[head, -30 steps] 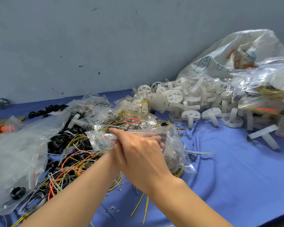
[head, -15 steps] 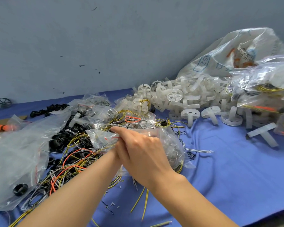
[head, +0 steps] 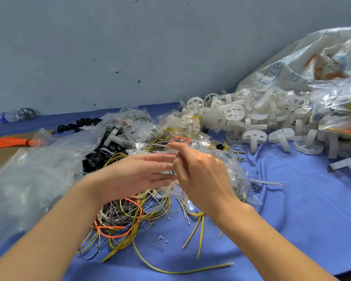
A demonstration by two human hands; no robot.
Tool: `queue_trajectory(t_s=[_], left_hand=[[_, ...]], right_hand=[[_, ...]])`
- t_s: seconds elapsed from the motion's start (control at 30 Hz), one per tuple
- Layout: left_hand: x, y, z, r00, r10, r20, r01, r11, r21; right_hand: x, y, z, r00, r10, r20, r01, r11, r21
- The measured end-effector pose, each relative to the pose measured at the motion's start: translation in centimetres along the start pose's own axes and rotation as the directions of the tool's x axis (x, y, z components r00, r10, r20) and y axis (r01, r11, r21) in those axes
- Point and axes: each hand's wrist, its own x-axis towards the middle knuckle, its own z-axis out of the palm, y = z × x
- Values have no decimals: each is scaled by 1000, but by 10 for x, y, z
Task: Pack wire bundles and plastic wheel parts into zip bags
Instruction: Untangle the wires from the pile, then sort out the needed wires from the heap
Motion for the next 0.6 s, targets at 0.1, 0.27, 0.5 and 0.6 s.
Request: queue_trajectory(t_s=[0.1,0.27,0.5,0.6], left_hand=[[-9,6,-34,996,68,-51,-66,997,36],[-11,0,-92,883,161,-442,-127,986,105],[0,-35,-123,803,156,-575,3,964,265],[6,-43,-122,793,235,-563,20,912,409]], right_hand=[[2,7,3,998,56,-3,-56,998,17],[2,17,6,995,104,-2,-104,993,62],[1,19,10,997,81,-4,-81,996,26],[1,19,12,997,81,-4,-81,997,8]])
